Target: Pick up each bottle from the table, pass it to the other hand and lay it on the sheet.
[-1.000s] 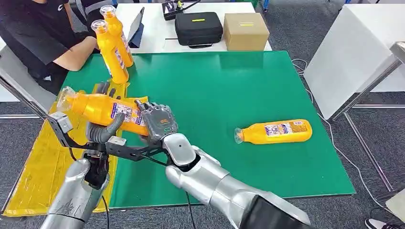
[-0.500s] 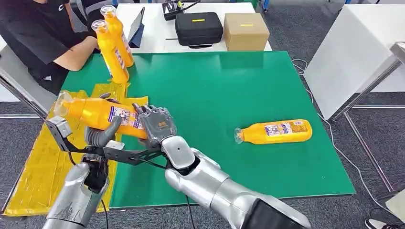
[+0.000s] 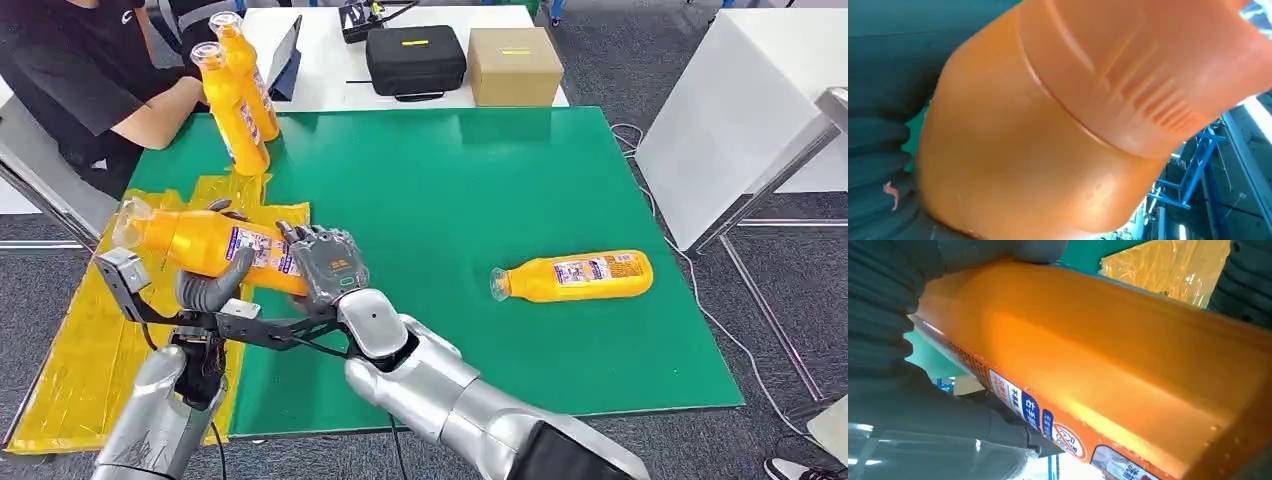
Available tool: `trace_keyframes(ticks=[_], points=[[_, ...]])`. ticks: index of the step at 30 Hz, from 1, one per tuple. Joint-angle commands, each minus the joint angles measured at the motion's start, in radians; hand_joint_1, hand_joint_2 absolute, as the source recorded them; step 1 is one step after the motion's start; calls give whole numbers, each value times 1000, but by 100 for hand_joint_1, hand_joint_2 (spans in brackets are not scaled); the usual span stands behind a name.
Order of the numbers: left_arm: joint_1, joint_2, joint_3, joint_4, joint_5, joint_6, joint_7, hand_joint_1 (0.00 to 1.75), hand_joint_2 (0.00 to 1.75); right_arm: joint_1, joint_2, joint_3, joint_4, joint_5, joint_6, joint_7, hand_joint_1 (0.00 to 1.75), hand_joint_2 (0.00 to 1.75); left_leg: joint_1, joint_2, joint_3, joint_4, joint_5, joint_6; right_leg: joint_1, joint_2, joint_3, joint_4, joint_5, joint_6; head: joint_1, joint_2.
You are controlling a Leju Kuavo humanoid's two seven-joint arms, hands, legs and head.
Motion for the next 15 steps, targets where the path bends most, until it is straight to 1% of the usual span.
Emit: trace_keyframes(ticks=[1,2,4,5,7,8,9,12,15], points=[[-112,-11,-11,8,-5,7,30,175,175,67,-12,-49,1,89,4,-39,0,175,2,-6,3,1,-2,-3,2,-6,6,-1,-3,-1,0,0],[-101,-4,-6,-7,-8,13,33,175,175,74,-15,-91,-25,84,6,-45,0,0,2,-6,1,1,-1,-3,2,-6,4,-1,-2,-1,0,0],[-79,4,13,-30,-27,34,28,175,175,73,-31,-148,-74,90,20,-46,0,0,2,-5,3,1,-2,-3,2,-5,5,-1,-3,-1,0,0],[-74,2,21,-35,-36,44,27,175,175,70,-40,-173,-94,91,28,-49,0,0,2,-3,0,1,-1,-2,2,-3,2,-1,-1,-1,0,0],[-53,3,34,-42,-51,49,29,175,175,87,-56,-245,-148,105,40,-63,0,0,2,-4,2,2,-2,-3,1,-5,5,1,-3,-1,0,0],[-40,-3,37,-51,-84,78,12,175,175,101,-65,-277,-187,112,47,-72,0,0,1,-3,1,1,-1,-2,1,-3,3,0,-2,0,0,0],[-30,-6,34,-60,-105,95,7,175,175,112,-76,-293,-224,122,48,-76,0,0,1,-3,3,1,-2,-3,1,-3,6,0,-3,-1,1,0],[4,-12,27,-67,-130,103,6,175,175,157,-108,-339,-337,134,59,-82,0,0,1,-4,2,0,-1,-2,1,-4,4,-1,-2,0,0,0],[19,-12,32,-58,-182,132,-28,175,175,191,-121,-388,-414,148,59,-87,0,0,1,-5,4,0,-2,-3,1,-4,7,-1,-3,0,0,0]])
